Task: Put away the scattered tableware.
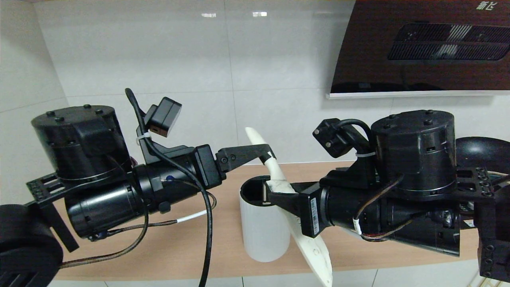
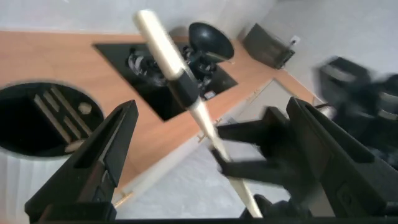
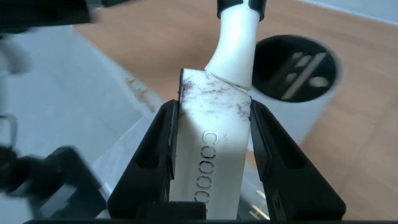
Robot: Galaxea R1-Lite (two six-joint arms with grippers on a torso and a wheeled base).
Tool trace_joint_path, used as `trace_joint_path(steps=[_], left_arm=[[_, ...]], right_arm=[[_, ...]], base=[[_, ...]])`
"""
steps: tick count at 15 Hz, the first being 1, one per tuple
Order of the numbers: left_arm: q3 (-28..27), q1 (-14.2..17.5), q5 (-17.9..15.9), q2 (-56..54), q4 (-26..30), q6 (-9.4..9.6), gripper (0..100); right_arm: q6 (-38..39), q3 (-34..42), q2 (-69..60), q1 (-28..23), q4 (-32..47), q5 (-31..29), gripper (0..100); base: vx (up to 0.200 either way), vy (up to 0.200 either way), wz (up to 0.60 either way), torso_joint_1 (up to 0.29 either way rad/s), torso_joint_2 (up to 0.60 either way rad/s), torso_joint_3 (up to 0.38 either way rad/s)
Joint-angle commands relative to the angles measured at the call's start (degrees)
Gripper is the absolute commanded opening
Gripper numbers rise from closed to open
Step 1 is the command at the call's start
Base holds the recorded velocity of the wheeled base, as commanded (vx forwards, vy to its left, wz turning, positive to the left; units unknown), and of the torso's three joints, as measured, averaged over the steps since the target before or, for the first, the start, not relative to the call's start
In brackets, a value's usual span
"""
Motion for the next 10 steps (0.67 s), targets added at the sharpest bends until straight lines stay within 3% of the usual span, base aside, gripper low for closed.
trace_joint_path(steps=[1, 5, 10], left_arm=[[-0.02, -0.56, 0.07, 1.14, -0.05, 0.04, 100], [-0.28, -1.08, 0.34, 3.96, -4.18, 0.13, 100], [-0.46, -1.44, 0.43, 4.75, -4.53, 0.04, 100]], right_arm=[[0.03, 0.01, 0.12, 0.42, -0.04, 0.03, 0], [0.65, 0.10, 0.38, 2.01, -0.12, 0.12, 0], [1.00, 0.54, 0.64, 3.32, -0.92, 0.12, 0]], base=[[0.000, 0.000, 0.00, 0.000, 0.00, 0.000], [0.000, 0.000, 0.00, 0.000, 0.00, 0.000], [0.000, 0.000, 0.00, 0.000, 0.00, 0.000]])
